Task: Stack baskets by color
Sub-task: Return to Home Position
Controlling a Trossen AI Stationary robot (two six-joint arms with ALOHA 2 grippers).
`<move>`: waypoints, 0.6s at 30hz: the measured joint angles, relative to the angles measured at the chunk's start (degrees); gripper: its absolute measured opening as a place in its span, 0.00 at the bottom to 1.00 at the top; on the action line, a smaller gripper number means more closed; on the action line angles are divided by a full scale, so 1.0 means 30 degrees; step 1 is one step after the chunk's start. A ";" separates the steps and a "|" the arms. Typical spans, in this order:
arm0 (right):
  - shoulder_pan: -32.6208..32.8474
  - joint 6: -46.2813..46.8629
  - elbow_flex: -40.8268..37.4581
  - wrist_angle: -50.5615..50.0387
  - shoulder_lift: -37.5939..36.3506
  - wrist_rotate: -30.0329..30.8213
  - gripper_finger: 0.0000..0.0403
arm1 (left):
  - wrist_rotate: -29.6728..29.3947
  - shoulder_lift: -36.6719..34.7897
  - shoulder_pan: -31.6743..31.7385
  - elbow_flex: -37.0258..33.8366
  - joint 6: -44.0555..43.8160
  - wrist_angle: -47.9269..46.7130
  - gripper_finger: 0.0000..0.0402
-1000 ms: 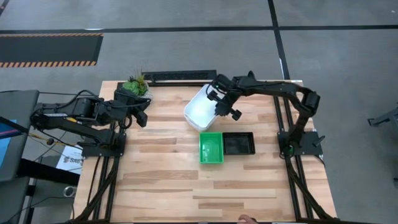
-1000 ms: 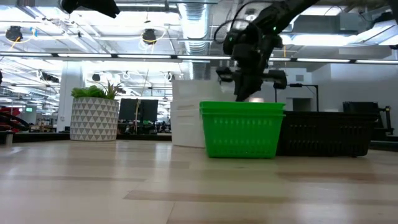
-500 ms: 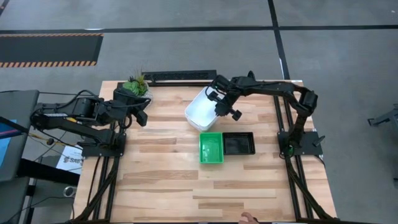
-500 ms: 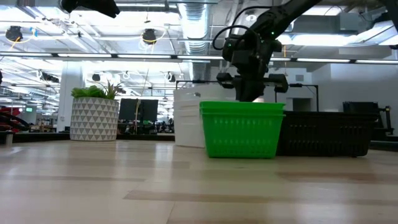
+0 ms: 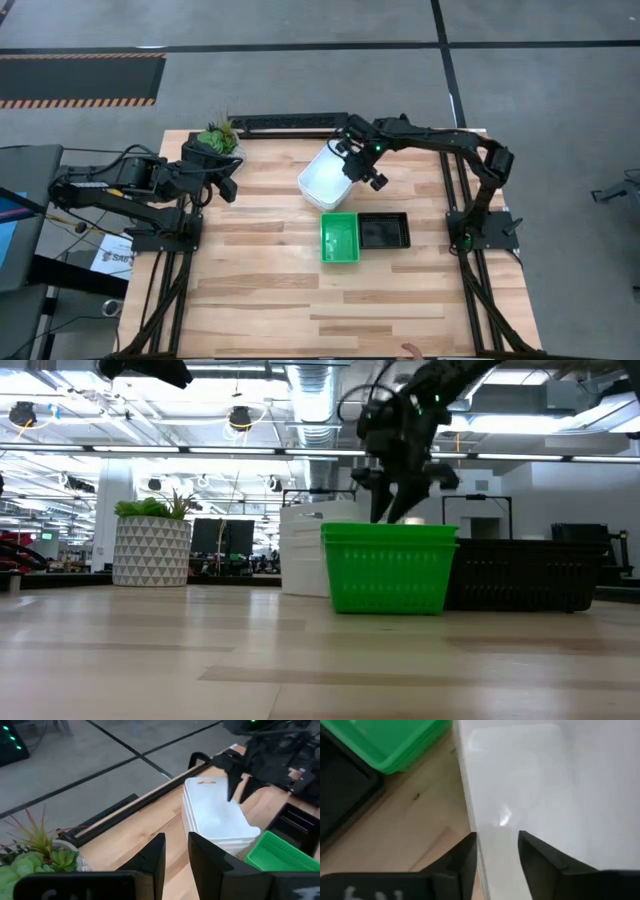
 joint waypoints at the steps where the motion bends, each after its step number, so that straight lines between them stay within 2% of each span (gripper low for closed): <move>1: 0.0032 0.0559 0.0474 -0.0597 -0.0099 0.0218 0.44 | -0.0221 0.0000 -0.0007 0.0000 -0.0103 0.0000 0.18; 5: 0.0039 0.2763 0.2652 -0.2627 -0.0727 0.0175 0.50 | -0.0790 -0.0004 0.0000 0.0000 -0.0106 0.0029 0.18; 10: -0.0125 0.5817 0.4728 -0.4192 -0.2320 -0.0509 0.54 | -0.0714 -0.0007 0.0000 0.0014 0.1190 0.1214 0.18; 18: -0.1183 0.9836 0.5267 -0.4279 -0.6579 -0.2760 0.53 | -0.0695 -0.0005 0.0000 0.0022 0.7530 0.3169 0.18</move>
